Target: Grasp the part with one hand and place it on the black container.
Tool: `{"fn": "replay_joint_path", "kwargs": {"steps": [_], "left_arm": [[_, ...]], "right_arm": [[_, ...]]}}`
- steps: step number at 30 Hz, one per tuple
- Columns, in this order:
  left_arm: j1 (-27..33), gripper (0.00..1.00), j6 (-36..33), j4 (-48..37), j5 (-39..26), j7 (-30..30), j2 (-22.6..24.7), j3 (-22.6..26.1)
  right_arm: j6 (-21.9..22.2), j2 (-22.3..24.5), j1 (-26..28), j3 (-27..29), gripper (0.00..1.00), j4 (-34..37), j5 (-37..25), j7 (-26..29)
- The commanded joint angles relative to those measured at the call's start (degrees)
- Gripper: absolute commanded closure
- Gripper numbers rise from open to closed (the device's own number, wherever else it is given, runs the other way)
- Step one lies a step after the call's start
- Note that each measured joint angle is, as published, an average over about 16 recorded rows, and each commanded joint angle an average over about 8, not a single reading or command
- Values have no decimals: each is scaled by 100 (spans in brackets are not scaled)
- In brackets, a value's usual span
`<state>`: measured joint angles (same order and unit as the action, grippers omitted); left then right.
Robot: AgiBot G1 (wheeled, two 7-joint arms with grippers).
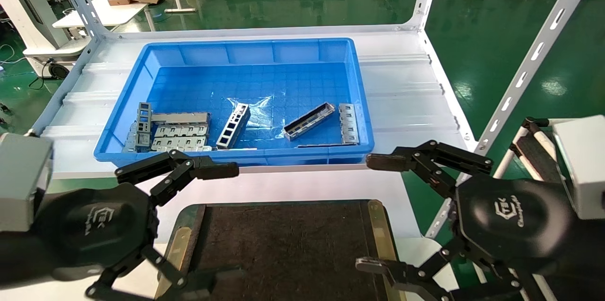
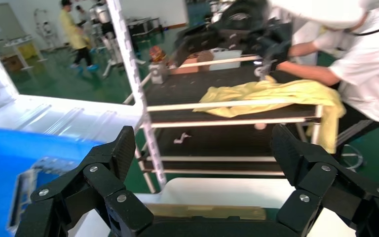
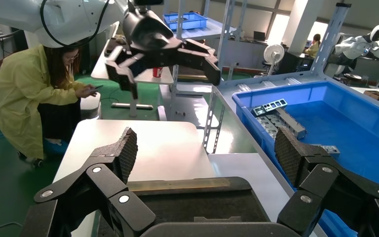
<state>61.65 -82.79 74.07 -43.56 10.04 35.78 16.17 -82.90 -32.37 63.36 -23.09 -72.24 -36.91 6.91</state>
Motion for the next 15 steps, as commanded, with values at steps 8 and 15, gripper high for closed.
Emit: {"fn": "replay_joint_path", "kwargs": {"steps": [8,15], "left_arm": [[134,0,590,73,-470,-16,248,112],[580,0,1060,-224,-1077,41,760,401]], "right_arm": [[0,0,0,0,0,0,0,0],[0,0,0,-1,0,0,0,0]]}}
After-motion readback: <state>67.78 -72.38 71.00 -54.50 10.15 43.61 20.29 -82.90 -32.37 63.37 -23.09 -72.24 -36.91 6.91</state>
